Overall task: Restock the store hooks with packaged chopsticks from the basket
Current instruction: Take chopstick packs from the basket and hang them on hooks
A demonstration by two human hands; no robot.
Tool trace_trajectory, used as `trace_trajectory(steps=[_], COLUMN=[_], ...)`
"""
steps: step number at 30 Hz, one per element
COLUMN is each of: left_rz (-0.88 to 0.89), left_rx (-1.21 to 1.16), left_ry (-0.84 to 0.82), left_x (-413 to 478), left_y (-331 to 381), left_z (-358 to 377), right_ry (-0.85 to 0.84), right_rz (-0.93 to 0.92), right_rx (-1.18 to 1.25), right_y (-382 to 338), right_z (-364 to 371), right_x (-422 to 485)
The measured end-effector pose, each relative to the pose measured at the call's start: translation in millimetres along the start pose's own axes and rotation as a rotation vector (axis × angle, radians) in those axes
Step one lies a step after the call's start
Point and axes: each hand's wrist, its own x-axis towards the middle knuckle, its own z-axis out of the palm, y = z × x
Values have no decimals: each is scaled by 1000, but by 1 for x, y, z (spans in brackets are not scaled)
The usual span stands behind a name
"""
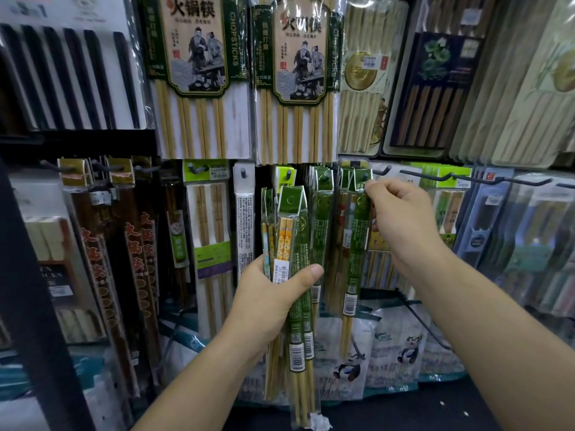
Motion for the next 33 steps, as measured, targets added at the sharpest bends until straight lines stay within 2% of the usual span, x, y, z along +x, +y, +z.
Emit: trace_trajectory(steps=[5, 10, 15, 17, 21, 28, 33], left_rz=[15, 0, 19, 23, 32, 9, -1], left_rx=[-11, 40, -27, -56, -65, -38, -6], left_ry=[3, 54, -11, -36, -50, -60, -78], left_x=[1, 1, -1, -2, -3, -1, -1], left_y=[0, -1, 1, 2, 2, 3, 0], left_z=[-1, -1, 0, 2, 3, 1, 4], right_ry=[17, 117, -233, -277, -242, -175, -168], right_rz=[-13, -59, -110, -141, -114, 64, 24], right_rx=[-58, -53, 1, -20, 32, 239, 268], right_y=[7, 14, 10, 9, 6, 3, 4], right_z=[0, 2, 12, 18, 20, 17, 18], right_x=[-3, -15, -49, -55, -56, -48, -47])
